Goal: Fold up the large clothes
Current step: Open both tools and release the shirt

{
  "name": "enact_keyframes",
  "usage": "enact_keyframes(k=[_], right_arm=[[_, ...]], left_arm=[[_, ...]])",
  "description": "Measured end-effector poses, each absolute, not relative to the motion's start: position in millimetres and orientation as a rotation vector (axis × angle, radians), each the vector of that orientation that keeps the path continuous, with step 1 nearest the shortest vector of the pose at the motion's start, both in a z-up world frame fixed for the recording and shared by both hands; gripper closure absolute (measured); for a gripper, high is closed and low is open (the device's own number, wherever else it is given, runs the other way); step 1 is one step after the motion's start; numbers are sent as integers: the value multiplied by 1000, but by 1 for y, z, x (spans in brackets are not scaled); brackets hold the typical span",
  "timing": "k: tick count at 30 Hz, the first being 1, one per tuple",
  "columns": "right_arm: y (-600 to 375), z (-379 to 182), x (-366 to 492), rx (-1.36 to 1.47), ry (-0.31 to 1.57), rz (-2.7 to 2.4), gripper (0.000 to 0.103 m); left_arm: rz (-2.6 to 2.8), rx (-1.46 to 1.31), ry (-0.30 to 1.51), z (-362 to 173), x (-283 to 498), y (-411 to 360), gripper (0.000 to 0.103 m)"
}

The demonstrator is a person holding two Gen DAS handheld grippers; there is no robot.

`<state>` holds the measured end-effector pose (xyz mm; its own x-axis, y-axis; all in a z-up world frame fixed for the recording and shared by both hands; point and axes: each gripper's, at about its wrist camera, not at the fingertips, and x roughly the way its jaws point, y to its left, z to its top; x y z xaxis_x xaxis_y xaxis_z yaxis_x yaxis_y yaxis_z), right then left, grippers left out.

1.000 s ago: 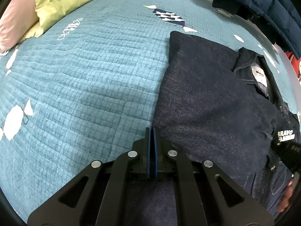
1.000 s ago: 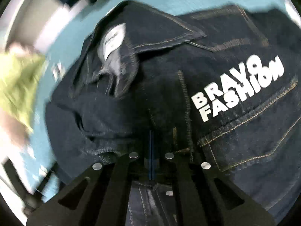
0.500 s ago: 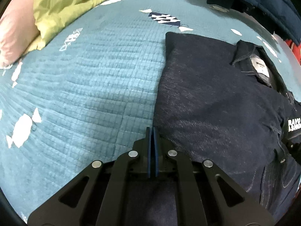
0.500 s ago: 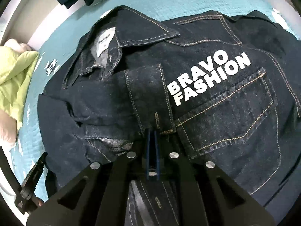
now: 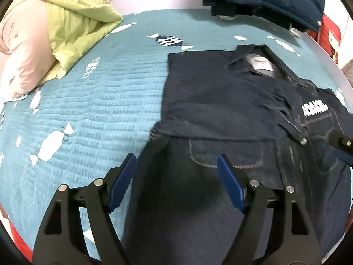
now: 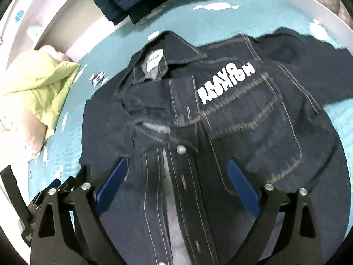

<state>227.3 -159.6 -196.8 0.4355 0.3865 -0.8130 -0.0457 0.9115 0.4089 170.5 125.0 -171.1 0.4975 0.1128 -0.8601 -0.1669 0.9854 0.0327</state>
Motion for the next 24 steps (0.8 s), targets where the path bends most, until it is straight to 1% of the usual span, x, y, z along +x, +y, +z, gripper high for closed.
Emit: enact_keyframes(k=[6, 14, 19, 21, 24], right_arm=[[-193, -201, 212, 323, 1048, 203, 14], [-269, -209, 211, 403, 1042, 175, 14], [-321, -209, 220, 460, 1025, 116, 14], [-349, -209, 226, 482, 1016, 74, 14], [-386, -209, 236, 523, 1003, 22, 14]], left_arm=[[159, -47, 1045, -171, 153, 87, 27], [120, -44, 1041, -172, 155, 24, 30], [46, -37, 1046, -174, 176, -27, 36], [8, -33, 1050, -174, 189, -50, 45], [-39, -37, 1047, -174, 208, -78, 49]])
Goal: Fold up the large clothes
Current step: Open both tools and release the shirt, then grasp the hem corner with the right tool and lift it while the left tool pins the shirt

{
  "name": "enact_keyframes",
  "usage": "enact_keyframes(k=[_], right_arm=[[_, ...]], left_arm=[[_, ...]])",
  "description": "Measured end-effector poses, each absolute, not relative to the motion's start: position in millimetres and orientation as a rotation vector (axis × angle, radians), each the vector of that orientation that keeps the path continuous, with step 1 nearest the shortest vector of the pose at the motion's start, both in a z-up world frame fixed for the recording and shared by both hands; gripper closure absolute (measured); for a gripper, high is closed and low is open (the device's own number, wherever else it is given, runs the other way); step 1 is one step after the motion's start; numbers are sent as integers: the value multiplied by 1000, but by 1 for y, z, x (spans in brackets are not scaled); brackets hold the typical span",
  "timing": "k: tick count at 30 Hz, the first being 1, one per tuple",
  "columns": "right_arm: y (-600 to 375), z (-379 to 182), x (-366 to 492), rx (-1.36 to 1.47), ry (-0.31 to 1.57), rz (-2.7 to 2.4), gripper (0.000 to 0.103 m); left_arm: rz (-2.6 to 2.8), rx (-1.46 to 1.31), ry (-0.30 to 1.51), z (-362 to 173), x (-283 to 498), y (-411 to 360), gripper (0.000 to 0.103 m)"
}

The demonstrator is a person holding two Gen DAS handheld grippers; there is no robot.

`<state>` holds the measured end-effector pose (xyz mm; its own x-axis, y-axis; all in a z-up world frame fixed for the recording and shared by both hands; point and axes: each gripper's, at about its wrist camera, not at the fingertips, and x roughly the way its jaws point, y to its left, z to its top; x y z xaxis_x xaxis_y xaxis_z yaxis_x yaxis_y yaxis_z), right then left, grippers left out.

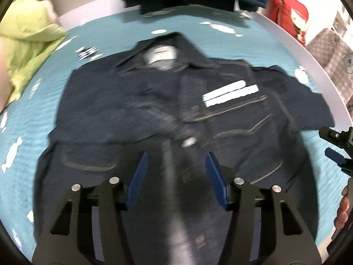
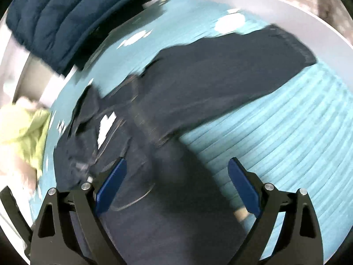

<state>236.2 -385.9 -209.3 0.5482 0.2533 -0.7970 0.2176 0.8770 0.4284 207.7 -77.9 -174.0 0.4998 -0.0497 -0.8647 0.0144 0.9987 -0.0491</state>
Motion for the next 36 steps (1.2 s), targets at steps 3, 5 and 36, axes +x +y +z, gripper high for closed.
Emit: enact_keyframes(k=[3, 5, 36], right_arm=[[-424, -210, 248, 561, 994, -36, 14], [-452, -212, 255, 602, 985, -81, 14], [-562, -225, 325, 793, 846, -162, 80]], left_arm=[[-93, -43, 1041, -173, 231, -108, 63], [-126, -63, 1051, -174, 249, -124, 78], [-189, -42, 1175, -238, 351, -214, 97]])
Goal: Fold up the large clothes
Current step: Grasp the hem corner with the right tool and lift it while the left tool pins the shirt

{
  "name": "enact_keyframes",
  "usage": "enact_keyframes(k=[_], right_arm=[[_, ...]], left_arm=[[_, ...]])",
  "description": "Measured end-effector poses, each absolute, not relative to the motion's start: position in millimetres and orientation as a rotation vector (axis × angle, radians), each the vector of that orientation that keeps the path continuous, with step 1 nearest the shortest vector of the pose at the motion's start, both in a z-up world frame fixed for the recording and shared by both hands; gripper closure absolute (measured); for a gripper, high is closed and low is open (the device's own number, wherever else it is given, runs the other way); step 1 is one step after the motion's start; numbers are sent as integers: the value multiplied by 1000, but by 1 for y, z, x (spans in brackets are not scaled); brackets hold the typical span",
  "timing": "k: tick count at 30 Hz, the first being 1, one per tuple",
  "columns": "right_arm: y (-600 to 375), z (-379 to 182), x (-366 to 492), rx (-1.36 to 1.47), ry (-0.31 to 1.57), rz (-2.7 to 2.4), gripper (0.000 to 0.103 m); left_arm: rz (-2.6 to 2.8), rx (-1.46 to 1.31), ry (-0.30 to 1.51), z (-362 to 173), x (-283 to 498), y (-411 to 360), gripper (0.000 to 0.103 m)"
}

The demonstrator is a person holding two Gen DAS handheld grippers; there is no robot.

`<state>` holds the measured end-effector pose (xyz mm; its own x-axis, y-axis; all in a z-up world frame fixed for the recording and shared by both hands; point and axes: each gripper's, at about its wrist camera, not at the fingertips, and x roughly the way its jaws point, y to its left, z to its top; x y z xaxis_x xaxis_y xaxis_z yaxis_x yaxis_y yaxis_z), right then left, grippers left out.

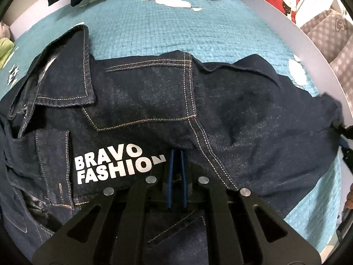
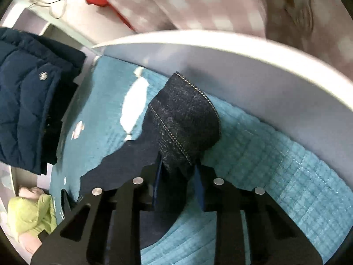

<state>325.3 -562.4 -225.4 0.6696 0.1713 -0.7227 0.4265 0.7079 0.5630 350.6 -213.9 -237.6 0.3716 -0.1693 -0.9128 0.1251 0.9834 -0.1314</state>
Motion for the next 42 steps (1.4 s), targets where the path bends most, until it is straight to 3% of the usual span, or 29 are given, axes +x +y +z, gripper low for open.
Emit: enact_keyframes(k=[12, 19, 21, 30, 42], right_arm=[[-467, -91, 275, 662, 611, 120, 81], [-396, -55, 261, 582, 603, 231, 81], [-379, -51, 258, 560, 604, 240, 81], [-299, -48, 247, 480, 638, 283, 81], [-149, -112, 264, 324, 783, 341, 81]], left_arm=[[-197, -58, 1172, -240, 352, -211, 97], [-223, -57, 1192, -240, 359, -207, 99], [-224, -50, 1205, -239, 361, -206, 103], [-264, -141, 1096, -176, 331, -140, 103], [-97, -197, 1038, -156, 285, 46, 103]])
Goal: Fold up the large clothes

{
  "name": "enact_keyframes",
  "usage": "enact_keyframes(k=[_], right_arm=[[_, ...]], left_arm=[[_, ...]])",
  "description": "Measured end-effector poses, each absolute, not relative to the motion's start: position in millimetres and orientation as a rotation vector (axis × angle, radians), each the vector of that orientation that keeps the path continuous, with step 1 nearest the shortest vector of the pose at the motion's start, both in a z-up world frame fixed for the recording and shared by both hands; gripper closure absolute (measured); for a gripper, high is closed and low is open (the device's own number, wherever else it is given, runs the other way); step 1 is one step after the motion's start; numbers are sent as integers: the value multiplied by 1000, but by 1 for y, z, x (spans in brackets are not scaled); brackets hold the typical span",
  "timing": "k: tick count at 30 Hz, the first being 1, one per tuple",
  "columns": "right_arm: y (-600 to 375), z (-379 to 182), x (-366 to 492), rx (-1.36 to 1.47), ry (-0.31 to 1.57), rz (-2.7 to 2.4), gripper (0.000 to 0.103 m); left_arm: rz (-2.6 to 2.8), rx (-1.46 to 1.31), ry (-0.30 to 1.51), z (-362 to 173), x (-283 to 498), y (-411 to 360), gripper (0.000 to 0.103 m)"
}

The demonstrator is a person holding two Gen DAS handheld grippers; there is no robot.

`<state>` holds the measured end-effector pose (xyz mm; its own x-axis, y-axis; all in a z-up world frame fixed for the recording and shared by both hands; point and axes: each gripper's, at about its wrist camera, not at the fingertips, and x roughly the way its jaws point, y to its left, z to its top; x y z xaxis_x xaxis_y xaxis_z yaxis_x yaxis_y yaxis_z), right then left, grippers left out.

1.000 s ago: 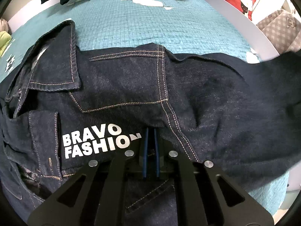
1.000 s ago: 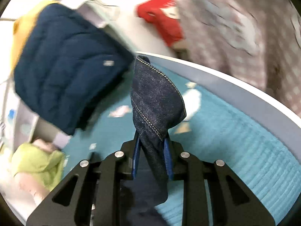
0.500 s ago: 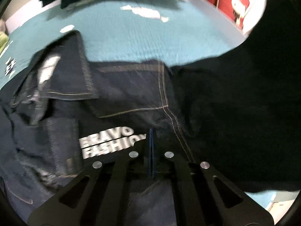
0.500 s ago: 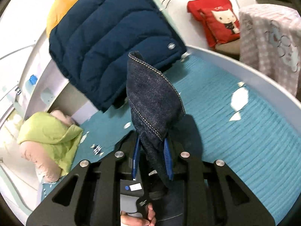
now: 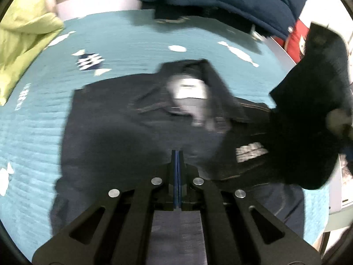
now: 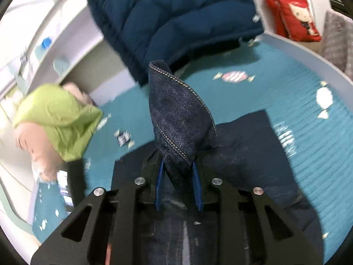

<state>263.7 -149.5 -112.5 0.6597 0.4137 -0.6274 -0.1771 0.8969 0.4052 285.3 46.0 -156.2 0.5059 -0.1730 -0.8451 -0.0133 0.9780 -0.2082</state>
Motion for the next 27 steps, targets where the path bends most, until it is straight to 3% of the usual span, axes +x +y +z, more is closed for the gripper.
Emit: enact_keyframes(k=[8, 12, 16, 19, 24, 27], right_arm=[[-84, -198, 272, 237, 949, 354, 81], [-73, -223, 272, 218, 1024, 358, 67], [-76, -225, 269, 362, 1070, 533, 42], [-85, -219, 271, 436, 1091, 596, 42], [-128, -179, 267, 383, 946, 527, 44], [-162, -161, 273, 338, 865, 421, 73]], left_arm=[[16, -234, 1081, -183, 256, 125, 103], [42, -234, 1111, -198, 252, 139, 103], [41, -238, 1117, -202, 251, 136, 102], [33, -238, 1107, -198, 255, 128, 102], [-30, -224, 1060, -175, 266, 100, 102], [-80, -215, 1032, -159, 273, 74, 102]])
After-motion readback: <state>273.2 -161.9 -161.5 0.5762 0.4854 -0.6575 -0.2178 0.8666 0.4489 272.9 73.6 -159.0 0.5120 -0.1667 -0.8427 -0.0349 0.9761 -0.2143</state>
